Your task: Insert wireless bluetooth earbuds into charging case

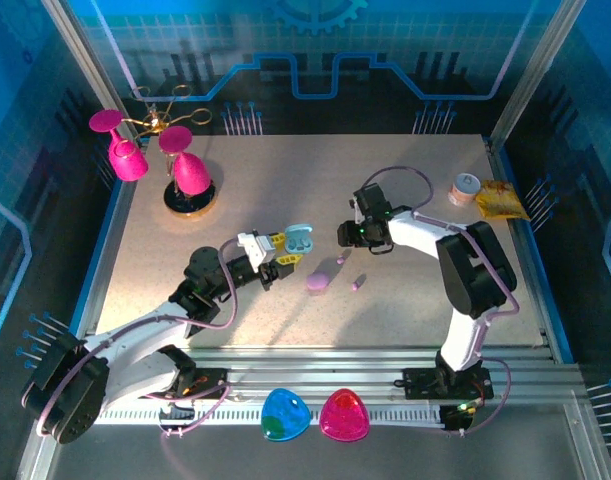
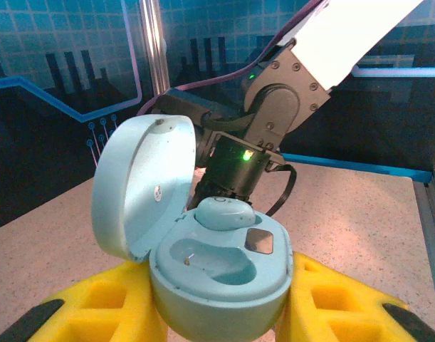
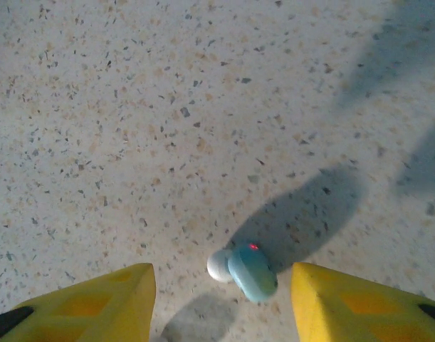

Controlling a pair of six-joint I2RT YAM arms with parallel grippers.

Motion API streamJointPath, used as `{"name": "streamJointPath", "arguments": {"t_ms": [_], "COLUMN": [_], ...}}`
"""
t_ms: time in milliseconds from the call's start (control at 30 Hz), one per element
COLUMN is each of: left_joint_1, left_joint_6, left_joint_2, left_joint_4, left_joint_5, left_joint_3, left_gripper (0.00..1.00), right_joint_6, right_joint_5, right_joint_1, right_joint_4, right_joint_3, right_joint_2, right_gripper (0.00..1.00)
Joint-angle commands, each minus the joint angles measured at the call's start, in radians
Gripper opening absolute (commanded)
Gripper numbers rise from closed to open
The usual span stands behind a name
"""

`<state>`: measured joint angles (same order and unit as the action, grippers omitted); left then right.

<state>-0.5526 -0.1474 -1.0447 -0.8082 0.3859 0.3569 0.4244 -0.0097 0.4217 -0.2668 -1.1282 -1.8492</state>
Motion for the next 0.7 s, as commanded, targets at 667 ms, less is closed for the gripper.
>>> {"name": "streamJointPath", "arguments": {"t_ms": [667], "left_joint_1": [0.007], "left_joint_6": [0.008], "left_joint_2": [0.044], "left_joint_4": [0.009], "left_joint_5": [0.026], "left_joint_3": [-0.007], "left_gripper": [0.2], "right_joint_6": [-0.2], "right_joint_5": [-0.185], "right_joint_1": [0.061], "right_joint_4": [-0.124], "right_joint_3": [-0.13], "right_joint_2": [-0.099], "right_gripper": [0.47]}}
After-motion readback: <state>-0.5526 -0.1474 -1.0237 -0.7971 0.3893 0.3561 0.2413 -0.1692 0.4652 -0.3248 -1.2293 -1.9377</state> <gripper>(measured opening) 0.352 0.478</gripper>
